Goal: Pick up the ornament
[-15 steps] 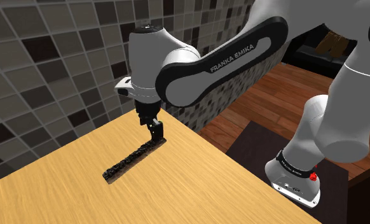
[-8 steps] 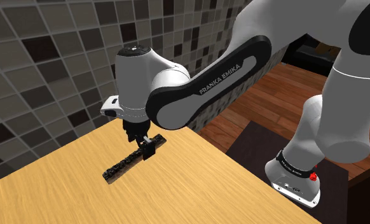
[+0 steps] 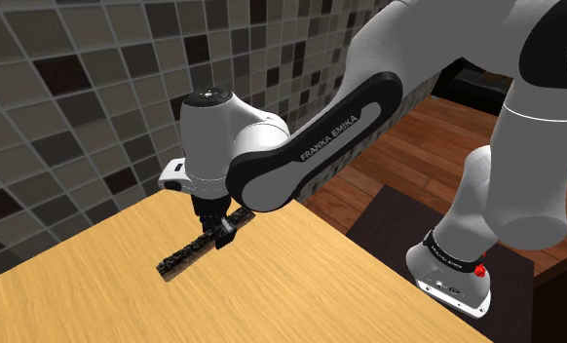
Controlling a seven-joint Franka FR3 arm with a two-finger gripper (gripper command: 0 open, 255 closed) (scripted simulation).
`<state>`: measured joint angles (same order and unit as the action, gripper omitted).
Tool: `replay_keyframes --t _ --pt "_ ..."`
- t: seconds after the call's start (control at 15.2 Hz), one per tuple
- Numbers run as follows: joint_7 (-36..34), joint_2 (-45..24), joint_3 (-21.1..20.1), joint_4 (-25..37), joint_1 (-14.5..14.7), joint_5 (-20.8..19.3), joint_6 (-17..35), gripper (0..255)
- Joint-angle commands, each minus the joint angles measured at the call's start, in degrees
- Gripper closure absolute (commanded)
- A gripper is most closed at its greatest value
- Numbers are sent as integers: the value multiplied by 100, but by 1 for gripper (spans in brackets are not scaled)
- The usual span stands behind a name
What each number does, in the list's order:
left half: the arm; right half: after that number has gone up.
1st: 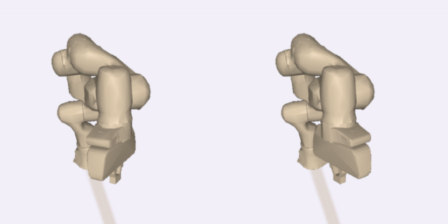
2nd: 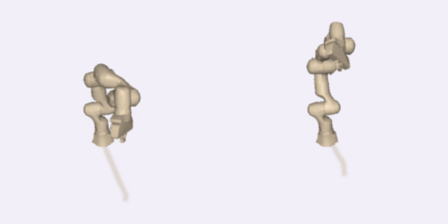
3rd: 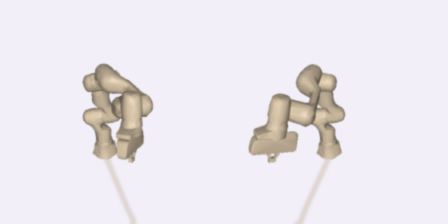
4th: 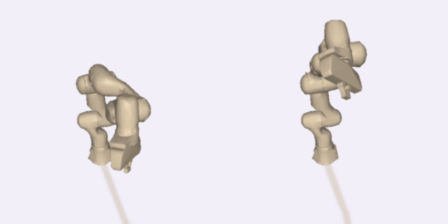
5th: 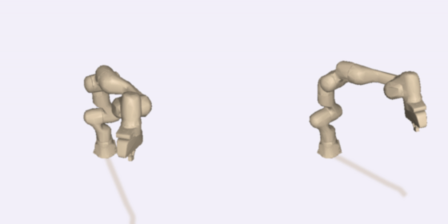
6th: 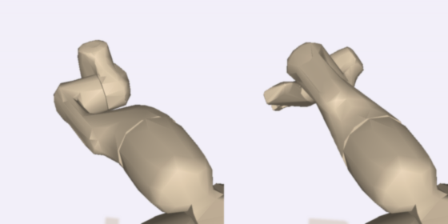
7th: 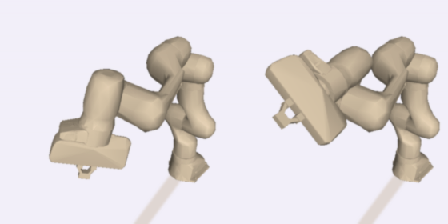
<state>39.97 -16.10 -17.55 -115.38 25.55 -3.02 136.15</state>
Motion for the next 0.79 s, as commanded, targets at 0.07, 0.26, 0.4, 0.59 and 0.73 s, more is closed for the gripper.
replay_keyframes --t 0.07,0.26,0.4,0.59,0.73 --pt "-2 -2 0 -3 2 -2 7 255" --pt "-2 -3 0 -2 2 -2 6 255" --pt "-2 -3 0 -3 2 -2 6 255" --pt "24 82 -13 48 -14 35 -126 255" --pt "43 167 -25 101 -26 70 -260 255"
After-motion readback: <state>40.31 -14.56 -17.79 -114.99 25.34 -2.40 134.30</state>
